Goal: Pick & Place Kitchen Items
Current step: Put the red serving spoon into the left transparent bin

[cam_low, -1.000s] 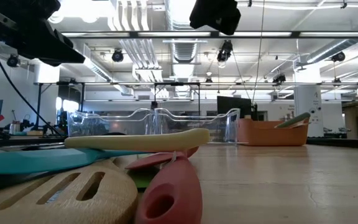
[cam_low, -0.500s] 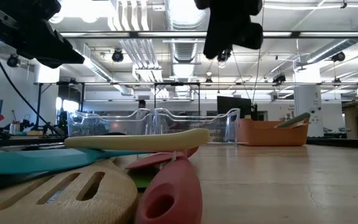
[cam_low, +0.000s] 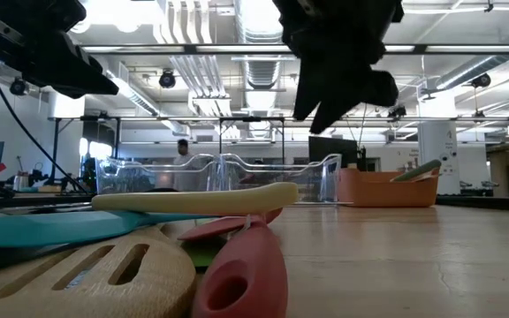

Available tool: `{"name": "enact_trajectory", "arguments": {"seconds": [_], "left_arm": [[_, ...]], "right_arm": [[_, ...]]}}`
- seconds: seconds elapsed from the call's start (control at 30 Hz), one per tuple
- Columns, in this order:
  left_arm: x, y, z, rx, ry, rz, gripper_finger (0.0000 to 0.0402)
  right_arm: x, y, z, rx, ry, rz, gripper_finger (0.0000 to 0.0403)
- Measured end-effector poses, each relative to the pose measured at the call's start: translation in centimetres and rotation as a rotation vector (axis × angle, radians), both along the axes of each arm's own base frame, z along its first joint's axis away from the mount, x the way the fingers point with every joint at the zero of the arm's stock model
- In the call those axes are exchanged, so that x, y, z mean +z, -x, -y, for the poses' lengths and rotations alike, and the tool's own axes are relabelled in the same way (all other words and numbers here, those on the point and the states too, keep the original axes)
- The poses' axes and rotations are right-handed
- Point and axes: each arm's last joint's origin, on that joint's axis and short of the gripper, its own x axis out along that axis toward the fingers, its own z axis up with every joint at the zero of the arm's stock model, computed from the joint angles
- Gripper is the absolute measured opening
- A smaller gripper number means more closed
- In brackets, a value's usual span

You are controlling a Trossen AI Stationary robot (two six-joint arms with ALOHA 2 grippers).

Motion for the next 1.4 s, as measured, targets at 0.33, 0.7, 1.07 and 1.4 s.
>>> {"name": "enact_trajectory", "arguments": {"seconds": [0.33, 0.7, 1.07, 1.4], "left_arm": [[0.0, 0.0, 0.0, 0.000, -0.001, -0.001, 0.0012], [0.0, 0.0, 0.0, -0.001, -0.003, 0.000, 0.0012], [0.0, 0.0, 0.0, 0.002, 0.004, 0.000, 0.0012], [0.0, 0.0, 0.0, -0.001, -0.003, 0.000, 0.0012]], "right_arm": [[-2.4, -0.2, -0.2, -0.078, -0.174, 0.126, 0.0201], [-3.8, -0.5, -0.5, 0.009, -0.175, 0.217, 0.0198], [-3.5, -0.7, -0.1, -0.029, -0.185, 0.172, 0.0178], [-2.9, -1.1, -1.4, 0.206, -0.144, 0.240, 0.0176]]}}
